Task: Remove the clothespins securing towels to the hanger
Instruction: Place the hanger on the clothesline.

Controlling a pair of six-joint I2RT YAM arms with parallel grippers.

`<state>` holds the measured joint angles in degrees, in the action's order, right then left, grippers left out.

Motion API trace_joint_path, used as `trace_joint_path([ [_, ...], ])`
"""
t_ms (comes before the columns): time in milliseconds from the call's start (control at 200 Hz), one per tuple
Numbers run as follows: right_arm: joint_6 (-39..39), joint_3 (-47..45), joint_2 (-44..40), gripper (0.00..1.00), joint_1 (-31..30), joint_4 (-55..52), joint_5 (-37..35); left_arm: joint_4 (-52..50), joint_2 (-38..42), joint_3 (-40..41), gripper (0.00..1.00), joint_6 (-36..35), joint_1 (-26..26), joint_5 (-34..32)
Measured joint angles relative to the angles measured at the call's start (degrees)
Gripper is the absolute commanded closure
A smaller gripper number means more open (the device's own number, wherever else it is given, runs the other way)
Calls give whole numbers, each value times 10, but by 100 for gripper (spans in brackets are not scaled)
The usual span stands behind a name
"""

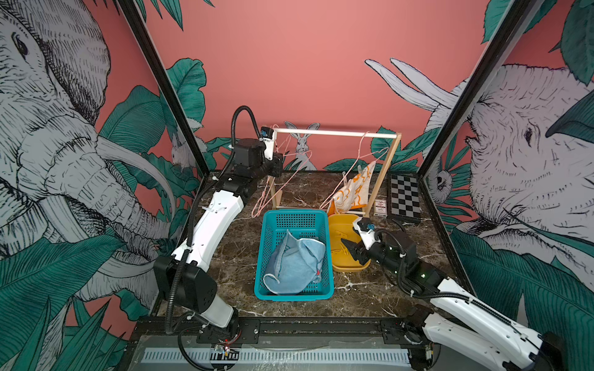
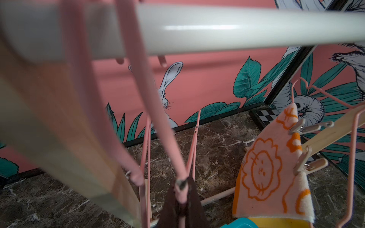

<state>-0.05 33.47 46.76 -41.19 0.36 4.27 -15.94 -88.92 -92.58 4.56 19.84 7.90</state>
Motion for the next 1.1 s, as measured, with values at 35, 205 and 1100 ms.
trace_joint_path([
  [35, 0, 0, 0, 41, 0, 0, 0, 0, 0, 1, 85, 1, 0, 0],
  [205, 1, 0, 0, 41, 0, 0, -3, 1, 2, 11, 66, 1, 0, 0],
  [1100, 1, 0, -16, 40, 8, -11, -29, -27, 192, 94, 34, -29, 0, 0],
])
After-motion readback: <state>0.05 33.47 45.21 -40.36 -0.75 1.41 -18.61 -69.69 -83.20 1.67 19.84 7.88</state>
